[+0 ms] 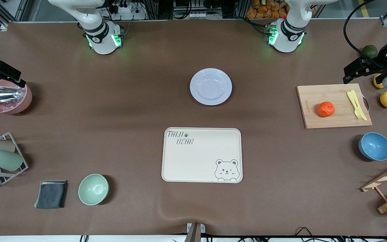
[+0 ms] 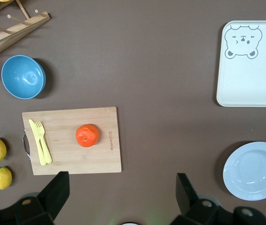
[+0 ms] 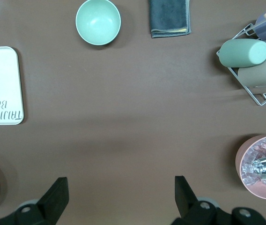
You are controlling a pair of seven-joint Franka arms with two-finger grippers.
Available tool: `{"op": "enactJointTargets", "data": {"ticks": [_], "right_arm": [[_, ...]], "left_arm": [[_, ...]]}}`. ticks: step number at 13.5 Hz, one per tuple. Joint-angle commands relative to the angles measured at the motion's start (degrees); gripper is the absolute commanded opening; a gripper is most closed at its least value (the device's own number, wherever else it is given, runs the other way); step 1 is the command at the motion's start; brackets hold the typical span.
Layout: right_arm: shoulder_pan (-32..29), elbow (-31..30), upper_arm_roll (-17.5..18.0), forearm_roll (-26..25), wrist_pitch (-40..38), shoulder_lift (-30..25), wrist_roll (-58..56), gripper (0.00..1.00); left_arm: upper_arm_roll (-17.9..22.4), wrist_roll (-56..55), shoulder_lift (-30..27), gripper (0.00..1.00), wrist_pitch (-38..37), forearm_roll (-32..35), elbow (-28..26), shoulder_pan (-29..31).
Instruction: Place orange and plate with both arms
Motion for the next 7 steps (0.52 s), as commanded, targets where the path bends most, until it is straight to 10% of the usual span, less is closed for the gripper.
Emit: {"op": "enactJointTargets", "data": {"ticks": [1, 7], "right_arm": [[-1.85, 1.09, 0.78, 0.16, -0.95, 0.26, -0.93, 1.0], [-2.03, 1.09, 0.69, 0.24, -0.25, 0.52, -0.75, 1.0]], "left_arm": [[-0.57, 0.53, -0.83, 1.0, -1.65, -0.57, 0.53, 0.56], [-0.22, 0.44, 2.77, 1.0, -2.18, 0.48, -2.96, 0.65]]}}
